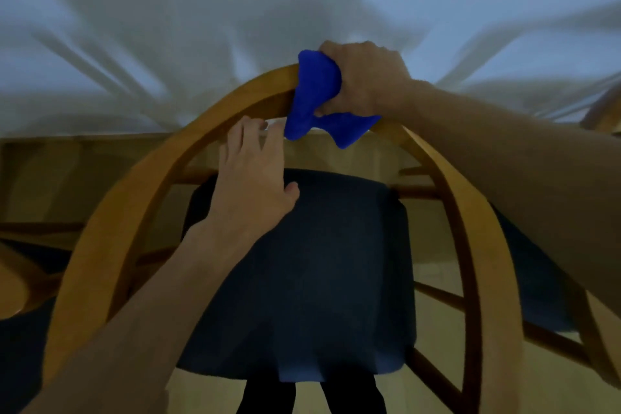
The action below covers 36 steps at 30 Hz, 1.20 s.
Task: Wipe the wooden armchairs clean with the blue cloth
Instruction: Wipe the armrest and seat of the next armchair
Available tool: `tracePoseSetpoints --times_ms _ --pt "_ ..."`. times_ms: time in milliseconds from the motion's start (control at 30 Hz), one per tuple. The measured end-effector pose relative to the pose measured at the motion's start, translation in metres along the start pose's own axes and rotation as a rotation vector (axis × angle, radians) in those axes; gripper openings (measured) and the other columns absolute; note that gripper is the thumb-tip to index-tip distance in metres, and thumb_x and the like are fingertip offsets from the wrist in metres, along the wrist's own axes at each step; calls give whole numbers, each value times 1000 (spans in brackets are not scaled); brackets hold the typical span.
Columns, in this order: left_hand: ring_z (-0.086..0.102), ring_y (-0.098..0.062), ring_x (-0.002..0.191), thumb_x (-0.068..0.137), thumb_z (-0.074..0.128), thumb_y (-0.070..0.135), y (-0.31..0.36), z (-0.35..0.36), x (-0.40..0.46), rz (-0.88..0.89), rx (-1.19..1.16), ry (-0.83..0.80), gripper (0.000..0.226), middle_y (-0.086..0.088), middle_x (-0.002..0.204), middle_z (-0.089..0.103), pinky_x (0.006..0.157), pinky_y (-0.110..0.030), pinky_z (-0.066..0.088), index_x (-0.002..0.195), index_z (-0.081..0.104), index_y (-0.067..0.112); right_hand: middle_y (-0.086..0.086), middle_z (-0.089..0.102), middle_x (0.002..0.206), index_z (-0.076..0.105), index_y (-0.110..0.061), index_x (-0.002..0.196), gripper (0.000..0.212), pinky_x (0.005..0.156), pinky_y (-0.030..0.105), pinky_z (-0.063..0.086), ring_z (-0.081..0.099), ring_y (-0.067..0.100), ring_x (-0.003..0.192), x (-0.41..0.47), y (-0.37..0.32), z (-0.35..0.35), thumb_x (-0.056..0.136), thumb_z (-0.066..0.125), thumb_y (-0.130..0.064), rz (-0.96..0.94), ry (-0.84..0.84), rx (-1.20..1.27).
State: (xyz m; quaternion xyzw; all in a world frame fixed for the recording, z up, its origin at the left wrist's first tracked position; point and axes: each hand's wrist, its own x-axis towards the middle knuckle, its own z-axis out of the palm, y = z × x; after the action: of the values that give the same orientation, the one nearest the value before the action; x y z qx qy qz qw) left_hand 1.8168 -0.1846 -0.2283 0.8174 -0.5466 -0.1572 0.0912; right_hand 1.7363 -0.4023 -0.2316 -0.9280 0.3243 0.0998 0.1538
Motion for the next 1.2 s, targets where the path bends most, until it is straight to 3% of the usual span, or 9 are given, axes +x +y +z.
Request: tracePoseSetpoints --times_ms 200,500,667,767,867,1000,1200 --pt "28 -27 133 75 75 31 38 21 3 59 -2 -61 78 -10 140 34 107 -41 29 140 35 15 -9 56 88 48 -28 117 67 67 37 44 55 20 77 -47 58 31 67 72 -65 217 98 126" --pt "22 -27 139 79 72 36 86 46 5 138 65 -148 80 -10 145 30 112 -45 30 143 30 15 -5 60 86 47 -25 114 50 62 34 46 60 18 71 -123 101 72 78 71 -51 500 69 144" --pt "15 -26 142 77 71 42 111 63 -4 197 76 -212 84 -8 148 25 113 -44 25 144 26 19 -4 58 94 43 -25 121 62 67 37 50 61 19 79 -172 104 87 74 74 -53 693 77 157" --pt "13 -25 143 77 71 44 123 77 -15 238 89 -263 87 -8 150 23 112 -43 24 145 23 20 -2 58 109 38 -25 134 78 70 36 43 61 20 93 -197 102 93 73 75 -56 770 84 184" --pt "11 -25 143 75 72 47 132 92 -29 255 126 -325 97 -7 151 20 113 -43 23 148 13 21 1 56 121 34 -23 140 88 81 41 47 59 23 106 -222 99 95 71 75 -58 818 88 242" --pt "10 -26 142 70 73 53 140 111 -41 307 155 -420 112 -7 152 16 113 -44 21 151 2 24 2 54 125 31 -23 143 96 86 43 49 58 23 109 -251 93 102 68 77 -61 897 110 296" --pt "13 -23 142 71 75 50 145 128 -64 381 89 -473 110 -5 153 17 112 -41 24 150 2 26 2 49 135 21 -24 149 107 91 45 49 53 24 119 -300 77 124 66 77 -63 1016 148 349"
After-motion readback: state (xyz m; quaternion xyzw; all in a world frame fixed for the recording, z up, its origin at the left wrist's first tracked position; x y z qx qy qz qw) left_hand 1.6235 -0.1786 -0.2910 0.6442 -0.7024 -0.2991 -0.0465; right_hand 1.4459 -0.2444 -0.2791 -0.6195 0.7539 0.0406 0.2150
